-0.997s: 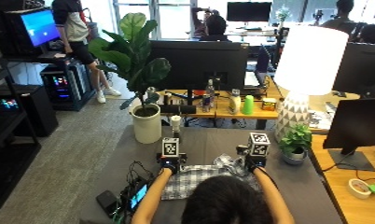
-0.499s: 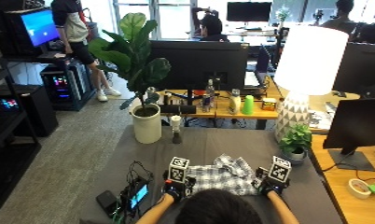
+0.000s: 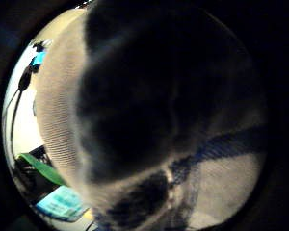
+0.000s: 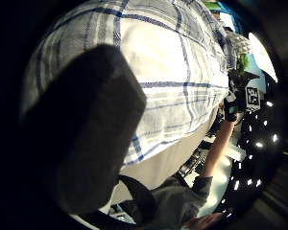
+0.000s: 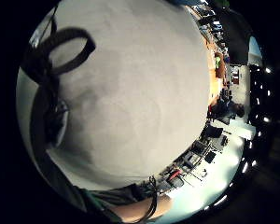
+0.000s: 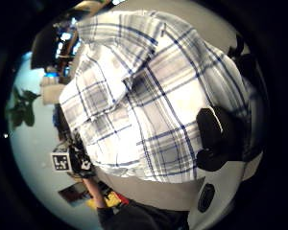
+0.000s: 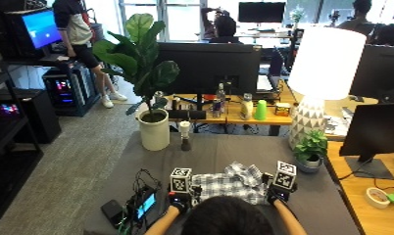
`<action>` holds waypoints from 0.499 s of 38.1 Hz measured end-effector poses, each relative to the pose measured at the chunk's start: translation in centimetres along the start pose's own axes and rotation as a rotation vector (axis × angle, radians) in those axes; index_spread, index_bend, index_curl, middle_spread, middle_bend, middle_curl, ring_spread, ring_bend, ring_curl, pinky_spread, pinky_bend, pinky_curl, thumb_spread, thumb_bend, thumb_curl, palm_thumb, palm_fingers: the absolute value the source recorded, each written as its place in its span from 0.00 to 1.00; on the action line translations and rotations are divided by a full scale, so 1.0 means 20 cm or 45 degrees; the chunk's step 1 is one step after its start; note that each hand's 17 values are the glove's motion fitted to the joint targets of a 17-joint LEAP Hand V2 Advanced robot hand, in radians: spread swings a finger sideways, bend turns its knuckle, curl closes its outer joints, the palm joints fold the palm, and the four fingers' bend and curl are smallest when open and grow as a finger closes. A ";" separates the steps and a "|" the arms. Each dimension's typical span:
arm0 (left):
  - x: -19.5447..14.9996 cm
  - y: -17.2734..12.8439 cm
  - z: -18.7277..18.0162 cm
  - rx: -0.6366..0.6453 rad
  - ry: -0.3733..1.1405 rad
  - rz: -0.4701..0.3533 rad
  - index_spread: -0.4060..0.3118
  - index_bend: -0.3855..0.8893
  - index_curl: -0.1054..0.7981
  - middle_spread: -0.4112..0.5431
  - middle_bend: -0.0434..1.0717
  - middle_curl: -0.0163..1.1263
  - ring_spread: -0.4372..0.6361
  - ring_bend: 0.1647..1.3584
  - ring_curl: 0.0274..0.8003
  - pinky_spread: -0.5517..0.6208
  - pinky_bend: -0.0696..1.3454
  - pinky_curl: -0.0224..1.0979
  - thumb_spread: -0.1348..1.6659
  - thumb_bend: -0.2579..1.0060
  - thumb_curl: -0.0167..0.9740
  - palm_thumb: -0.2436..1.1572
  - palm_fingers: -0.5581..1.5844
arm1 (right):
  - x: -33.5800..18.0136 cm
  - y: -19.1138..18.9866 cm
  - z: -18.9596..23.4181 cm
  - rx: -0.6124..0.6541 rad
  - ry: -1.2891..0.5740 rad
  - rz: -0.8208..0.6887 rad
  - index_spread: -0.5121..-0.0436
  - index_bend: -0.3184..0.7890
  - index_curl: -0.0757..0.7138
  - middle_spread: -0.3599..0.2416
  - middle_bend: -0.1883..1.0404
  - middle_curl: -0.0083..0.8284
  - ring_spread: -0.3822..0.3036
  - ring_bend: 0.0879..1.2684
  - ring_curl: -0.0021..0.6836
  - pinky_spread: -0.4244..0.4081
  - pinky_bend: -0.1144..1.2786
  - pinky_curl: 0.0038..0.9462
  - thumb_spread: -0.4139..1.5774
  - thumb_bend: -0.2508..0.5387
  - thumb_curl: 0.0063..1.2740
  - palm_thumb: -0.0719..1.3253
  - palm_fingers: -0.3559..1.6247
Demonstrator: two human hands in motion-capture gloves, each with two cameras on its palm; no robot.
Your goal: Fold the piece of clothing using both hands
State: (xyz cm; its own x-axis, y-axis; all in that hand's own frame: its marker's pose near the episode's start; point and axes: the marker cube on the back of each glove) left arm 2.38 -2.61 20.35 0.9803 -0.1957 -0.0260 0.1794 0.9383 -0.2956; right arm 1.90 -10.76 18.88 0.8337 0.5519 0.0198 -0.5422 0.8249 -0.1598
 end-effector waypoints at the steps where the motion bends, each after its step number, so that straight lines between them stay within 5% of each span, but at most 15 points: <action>1: 0.00 0.00 -0.02 -0.013 -0.011 -0.007 0.50 0.44 0.57 0.56 0.19 0.31 0.68 0.28 0.44 0.79 0.27 0.35 0.80 0.29 0.20 0.15 0.26 | -0.02 0.06 -0.04 -0.053 -0.009 0.009 0.71 0.41 0.37 0.50 0.37 0.56 0.36 0.44 0.63 0.33 0.54 0.45 0.81 0.41 0.34 0.66 0.74; 5: -0.03 0.05 -0.14 -0.045 -0.006 -0.016 0.50 0.42 0.55 0.56 0.19 0.30 0.68 0.29 0.43 0.79 0.29 0.34 0.79 0.27 0.20 0.16 0.29 | -0.06 0.27 -0.22 -0.230 -0.052 0.052 0.68 0.46 0.43 0.45 0.42 0.59 0.31 0.46 0.67 0.30 0.53 0.47 0.79 0.44 0.34 0.72 0.81; 12: -0.18 0.00 -0.28 -0.058 0.066 -0.055 0.51 0.43 0.53 0.56 0.19 0.30 0.66 0.32 0.42 0.77 0.30 0.34 0.79 0.25 0.20 0.18 0.33 | -0.18 -0.20 -0.32 -0.067 -0.253 -0.108 0.66 0.46 0.50 0.41 0.50 0.64 0.27 0.48 0.71 0.27 0.53 0.49 0.75 0.44 0.36 0.79 0.84; 19: -0.31 0.08 -0.52 0.098 0.141 -0.035 0.52 0.43 0.53 0.56 0.19 0.29 0.65 0.32 0.42 0.75 0.30 0.34 0.81 0.25 0.20 0.20 0.35 | -0.76 0.11 -0.73 0.117 -0.256 -0.371 0.66 0.43 0.53 0.39 0.53 0.65 0.25 0.50 0.72 0.26 0.55 0.52 0.63 0.32 0.40 0.77 0.82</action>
State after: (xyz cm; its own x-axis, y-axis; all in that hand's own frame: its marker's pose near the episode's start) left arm -4.23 -2.97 10.08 0.9607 -0.2477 -0.1253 0.2160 0.9505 -0.2232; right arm -10.36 -19.18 3.78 0.9223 0.2975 0.2468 -0.2996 0.9536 -0.0300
